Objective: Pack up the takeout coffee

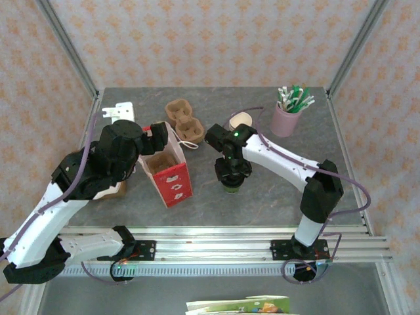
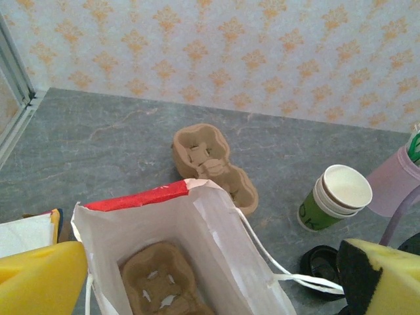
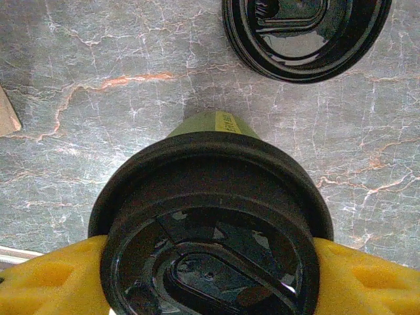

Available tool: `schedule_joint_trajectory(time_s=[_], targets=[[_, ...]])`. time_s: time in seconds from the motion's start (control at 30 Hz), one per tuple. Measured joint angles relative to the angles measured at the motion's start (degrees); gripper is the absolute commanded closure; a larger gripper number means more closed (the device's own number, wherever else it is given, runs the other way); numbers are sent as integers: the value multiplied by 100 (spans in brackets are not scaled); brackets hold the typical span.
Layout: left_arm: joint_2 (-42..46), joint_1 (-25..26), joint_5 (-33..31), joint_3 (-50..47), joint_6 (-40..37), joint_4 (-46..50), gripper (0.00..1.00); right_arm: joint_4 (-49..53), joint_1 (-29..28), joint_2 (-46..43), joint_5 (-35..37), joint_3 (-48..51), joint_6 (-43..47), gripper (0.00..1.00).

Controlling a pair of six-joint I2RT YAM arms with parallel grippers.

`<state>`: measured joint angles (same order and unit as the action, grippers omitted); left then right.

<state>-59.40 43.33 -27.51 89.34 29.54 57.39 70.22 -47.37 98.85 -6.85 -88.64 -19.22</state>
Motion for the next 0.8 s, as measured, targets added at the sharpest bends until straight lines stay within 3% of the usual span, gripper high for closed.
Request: schedule_joint_trajectory(time_s=[0.53, 0.8], targets=[[-42, 0, -153, 181, 282, 455, 1, 83, 35, -2, -11, -175, 50, 36], [-144, -208, -407, 210, 1040, 1163, 2, 245, 35, -24, -24, -776, 70, 36]])
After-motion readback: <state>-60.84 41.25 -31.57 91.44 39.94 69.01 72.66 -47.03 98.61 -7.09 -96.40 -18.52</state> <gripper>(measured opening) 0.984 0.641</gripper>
